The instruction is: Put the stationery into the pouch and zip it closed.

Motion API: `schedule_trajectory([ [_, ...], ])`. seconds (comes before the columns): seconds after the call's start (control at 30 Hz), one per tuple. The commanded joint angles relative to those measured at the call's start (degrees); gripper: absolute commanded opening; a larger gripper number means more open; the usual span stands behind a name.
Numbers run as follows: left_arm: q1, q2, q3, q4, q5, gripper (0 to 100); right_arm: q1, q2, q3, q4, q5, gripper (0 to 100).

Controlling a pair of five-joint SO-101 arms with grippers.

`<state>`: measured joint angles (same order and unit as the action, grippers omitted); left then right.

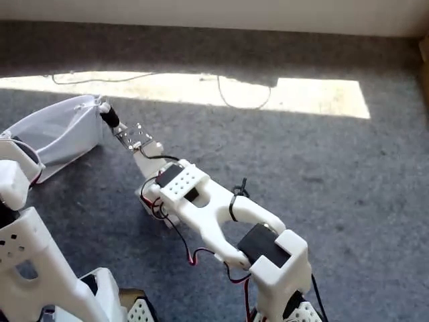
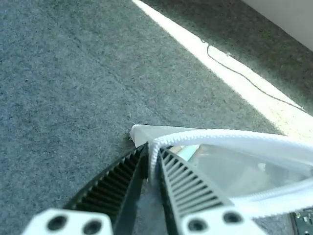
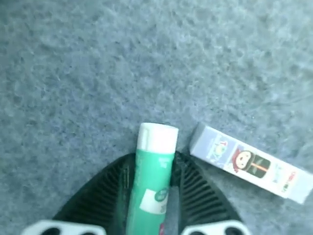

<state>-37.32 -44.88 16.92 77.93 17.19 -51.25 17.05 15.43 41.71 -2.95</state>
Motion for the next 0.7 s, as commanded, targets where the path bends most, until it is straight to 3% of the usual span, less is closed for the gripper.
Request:
schedule_trajectory([
  [0.0,0.22,-1.80,-0.57,-1.32,0.70,1,-0.04,-0.92,-3.12,3.56,3.08,0.5],
  [0.37,0.66,-1.89,-1.10,-1.58,3.16,1,5.93,-10.59,-1.10,7.69,2.99,0.5],
  [0.67,10.15,-1.89,-2.77,-1.93,3.25,1,12.44,-23.08,8.84,7.69,3.25,0.5],
])
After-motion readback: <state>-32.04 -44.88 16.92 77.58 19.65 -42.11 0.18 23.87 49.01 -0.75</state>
